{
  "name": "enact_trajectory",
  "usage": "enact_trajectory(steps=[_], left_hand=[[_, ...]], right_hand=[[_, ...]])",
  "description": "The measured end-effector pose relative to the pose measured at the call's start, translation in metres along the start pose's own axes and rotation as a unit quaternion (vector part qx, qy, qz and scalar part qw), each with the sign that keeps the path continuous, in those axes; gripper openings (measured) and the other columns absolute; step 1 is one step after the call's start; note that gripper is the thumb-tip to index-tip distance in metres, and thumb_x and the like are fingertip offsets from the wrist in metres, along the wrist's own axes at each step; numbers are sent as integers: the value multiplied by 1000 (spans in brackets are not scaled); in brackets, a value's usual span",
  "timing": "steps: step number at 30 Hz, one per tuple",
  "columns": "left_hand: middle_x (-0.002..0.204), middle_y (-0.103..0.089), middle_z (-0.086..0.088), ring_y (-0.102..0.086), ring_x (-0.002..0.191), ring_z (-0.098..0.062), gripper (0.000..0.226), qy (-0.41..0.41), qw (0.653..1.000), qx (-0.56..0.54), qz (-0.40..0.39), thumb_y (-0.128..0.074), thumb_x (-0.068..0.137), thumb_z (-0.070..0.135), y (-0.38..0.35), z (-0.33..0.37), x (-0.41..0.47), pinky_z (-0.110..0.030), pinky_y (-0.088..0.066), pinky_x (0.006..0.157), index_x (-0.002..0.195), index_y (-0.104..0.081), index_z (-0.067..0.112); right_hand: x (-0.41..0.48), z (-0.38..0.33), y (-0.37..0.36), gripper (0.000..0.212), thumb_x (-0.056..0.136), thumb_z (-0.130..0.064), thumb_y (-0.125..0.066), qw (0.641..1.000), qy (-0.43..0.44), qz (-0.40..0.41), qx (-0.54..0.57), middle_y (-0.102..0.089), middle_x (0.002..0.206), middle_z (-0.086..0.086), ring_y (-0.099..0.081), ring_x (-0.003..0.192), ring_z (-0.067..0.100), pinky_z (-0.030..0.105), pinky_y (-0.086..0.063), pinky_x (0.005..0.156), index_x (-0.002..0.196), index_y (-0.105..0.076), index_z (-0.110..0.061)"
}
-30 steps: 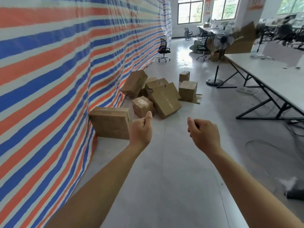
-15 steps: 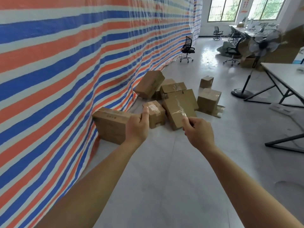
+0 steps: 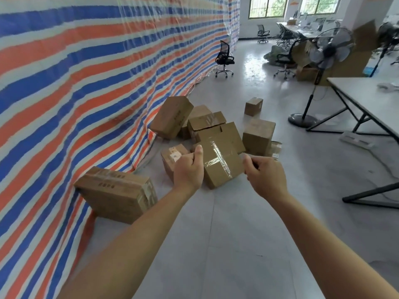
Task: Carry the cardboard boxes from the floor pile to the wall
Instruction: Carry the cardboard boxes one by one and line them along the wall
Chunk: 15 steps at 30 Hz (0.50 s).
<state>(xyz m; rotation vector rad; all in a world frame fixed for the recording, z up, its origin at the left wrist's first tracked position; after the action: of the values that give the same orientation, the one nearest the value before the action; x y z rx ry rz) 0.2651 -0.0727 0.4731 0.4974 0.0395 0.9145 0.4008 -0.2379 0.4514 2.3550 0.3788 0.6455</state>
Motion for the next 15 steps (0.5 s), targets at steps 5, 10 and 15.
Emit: enact_trajectory(steps=[5,10,15], left_hand=[[63,-53,4,-51,62,-6,51,51,998,20,42,-38,105,41,-54,-21,96,-41,-52,77,59,-50,21],[69,-47,14,-51,65,-5,38,56,989,11,133,-49,103,28,-43,-11,175,-22,-46,70,68,-39,36],[108,-60,13,-61,89,-6,35,101,971,56,207,-42,98,49,13,-68,243,-1,-44,69,124,-54,29]], right_hand=[[111,40,-55,54,100,-37,-50,999,10,-43,30,-61,54,9,-59,54,26,39,-48,54,58,-61,-6],[219,21,-124,56,100,-42,-48,989,39,-123,69,-58,49,3,-57,49,21,33,-42,50,53,-56,-12],[276,-36,-221,53,99,-41,-49,970,94,-215,69,-55,53,2,-57,58,29,36,-40,53,54,-51,-14]])
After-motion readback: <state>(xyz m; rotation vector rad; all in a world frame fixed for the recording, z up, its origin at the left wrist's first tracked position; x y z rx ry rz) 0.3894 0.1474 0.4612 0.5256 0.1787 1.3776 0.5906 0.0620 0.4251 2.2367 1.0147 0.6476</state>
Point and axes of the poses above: each hand's wrist, its own x-axis towards the middle knuckle, its own y-axis out of the back of the hand, z = x × y, the point moved 6 cm from there along x, towards the middle knuckle
